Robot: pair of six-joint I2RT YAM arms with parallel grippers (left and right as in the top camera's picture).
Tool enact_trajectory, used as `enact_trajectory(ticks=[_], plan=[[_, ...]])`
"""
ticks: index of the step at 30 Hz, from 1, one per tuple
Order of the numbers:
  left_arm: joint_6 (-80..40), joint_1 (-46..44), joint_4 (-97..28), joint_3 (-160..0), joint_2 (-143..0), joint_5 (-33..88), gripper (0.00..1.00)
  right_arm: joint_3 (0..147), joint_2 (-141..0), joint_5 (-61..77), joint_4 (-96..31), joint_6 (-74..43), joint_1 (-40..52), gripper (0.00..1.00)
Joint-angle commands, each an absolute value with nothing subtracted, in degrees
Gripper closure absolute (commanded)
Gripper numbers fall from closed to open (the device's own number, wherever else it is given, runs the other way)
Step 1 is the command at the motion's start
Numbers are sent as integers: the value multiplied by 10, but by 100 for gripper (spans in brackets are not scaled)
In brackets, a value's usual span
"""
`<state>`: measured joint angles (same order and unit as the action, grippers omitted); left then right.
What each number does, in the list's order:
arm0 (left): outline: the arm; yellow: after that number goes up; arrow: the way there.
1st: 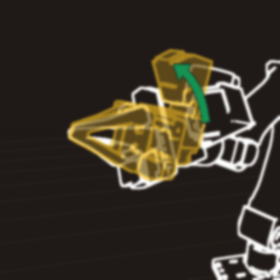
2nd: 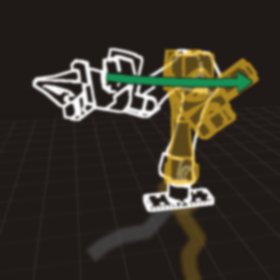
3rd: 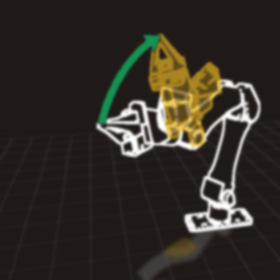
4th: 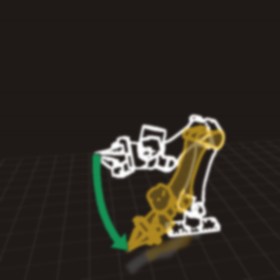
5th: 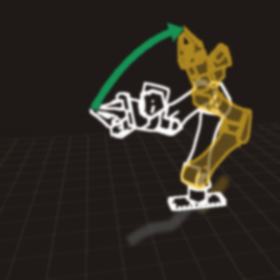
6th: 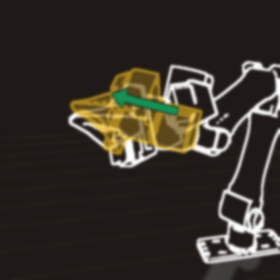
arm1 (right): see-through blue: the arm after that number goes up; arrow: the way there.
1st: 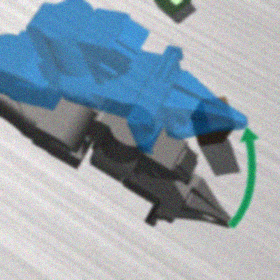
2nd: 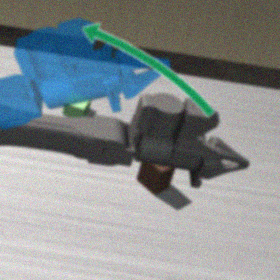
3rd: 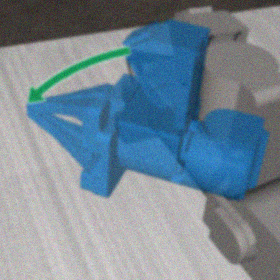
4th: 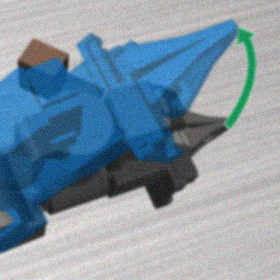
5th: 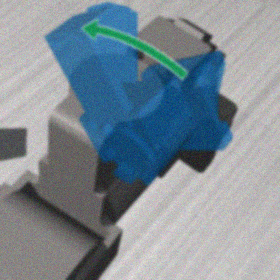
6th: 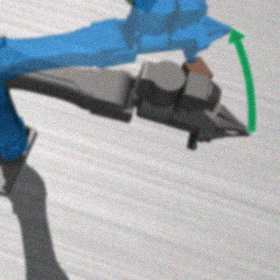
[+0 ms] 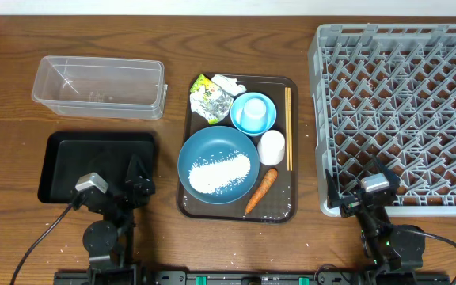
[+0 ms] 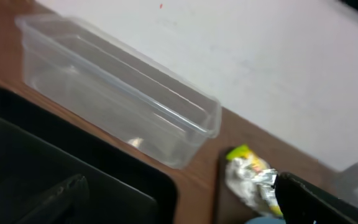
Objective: Sort waste into correct bins and load items into the dishwasher rack
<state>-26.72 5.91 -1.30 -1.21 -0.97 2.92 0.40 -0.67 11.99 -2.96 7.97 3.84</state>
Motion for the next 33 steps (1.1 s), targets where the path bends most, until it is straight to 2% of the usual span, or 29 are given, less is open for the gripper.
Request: enact_trajectory(ticks=[1,5,9,12,16,20,24,27,30,33], plan=[[-361,60,-5,-3,-10,51,3,3,-5,120,-32,80,46,1],[-373,60,56,-2,-10,69,3,3,-5,121,-32,80,46,1],[-366,60,135,-3,-10,163,3,3,-5,120,-32,80,46,1],[-299,60,145,-20,-11,223,3,3,-6,121,-32,80,46,1],[-270,60,48,-93,-37,236,3,3,-6,121,-32,80,46,1],[-217,60,-48,-206,-124,250,3,3,-6,121,-32,80,46,1],[-138,60,-136,-354,-277,321,3,3,-6,121,-32,80,46,1],[-95,60,-250,-476,-407,394,3,3,-6,121,-32,80,46,1],[-86,60,-368,-580,-518,451,3,3,-6,121,-32,80,46,1],[-89,60,-421,-639,-597,496,3,3,-6,121,-32,80,46,1]])
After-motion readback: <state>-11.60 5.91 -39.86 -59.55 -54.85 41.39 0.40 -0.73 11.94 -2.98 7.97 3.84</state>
